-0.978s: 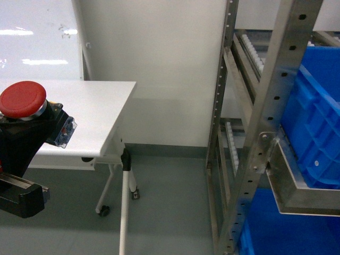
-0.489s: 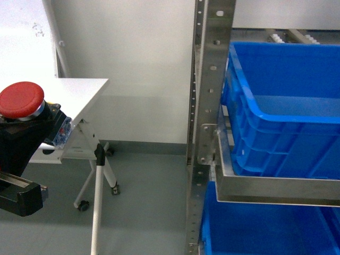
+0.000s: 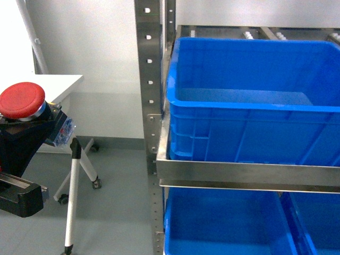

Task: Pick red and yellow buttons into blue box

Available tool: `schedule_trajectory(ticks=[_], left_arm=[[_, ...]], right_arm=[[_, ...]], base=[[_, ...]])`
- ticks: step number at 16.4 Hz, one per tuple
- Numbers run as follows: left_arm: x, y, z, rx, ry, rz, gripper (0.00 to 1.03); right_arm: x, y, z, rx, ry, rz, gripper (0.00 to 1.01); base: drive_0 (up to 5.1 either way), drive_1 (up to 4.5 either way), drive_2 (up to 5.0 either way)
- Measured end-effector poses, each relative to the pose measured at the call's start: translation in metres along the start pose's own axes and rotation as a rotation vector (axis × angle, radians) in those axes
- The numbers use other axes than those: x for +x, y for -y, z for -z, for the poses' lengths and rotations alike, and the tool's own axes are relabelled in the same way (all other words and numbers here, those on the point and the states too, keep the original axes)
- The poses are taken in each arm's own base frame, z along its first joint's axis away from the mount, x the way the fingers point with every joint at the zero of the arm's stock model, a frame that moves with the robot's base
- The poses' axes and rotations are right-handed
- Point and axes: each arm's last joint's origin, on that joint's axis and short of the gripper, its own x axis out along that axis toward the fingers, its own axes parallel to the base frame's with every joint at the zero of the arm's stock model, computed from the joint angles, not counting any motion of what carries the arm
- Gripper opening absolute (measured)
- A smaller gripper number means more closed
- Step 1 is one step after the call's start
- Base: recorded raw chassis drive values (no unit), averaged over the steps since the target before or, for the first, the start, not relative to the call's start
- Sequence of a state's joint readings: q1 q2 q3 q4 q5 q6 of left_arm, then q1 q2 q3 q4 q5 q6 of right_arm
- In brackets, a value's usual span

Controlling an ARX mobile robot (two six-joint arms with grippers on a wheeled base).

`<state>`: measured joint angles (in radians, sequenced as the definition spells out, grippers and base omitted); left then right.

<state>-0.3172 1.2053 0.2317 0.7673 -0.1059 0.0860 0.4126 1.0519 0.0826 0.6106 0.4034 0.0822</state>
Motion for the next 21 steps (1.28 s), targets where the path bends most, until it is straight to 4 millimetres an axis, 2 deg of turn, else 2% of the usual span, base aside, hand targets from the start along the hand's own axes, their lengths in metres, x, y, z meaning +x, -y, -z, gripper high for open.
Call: schedule_trajectory(ticks=[21], left_arm=[[0.0, 0.0, -0.0001, 0.0, 0.002, 0.001, 0.19]], right_arm=[[0.0, 0.0, -0.0003, 0.001, 0.003, 0.0, 0.29]], base=[[5.0, -2.41, -2.4]])
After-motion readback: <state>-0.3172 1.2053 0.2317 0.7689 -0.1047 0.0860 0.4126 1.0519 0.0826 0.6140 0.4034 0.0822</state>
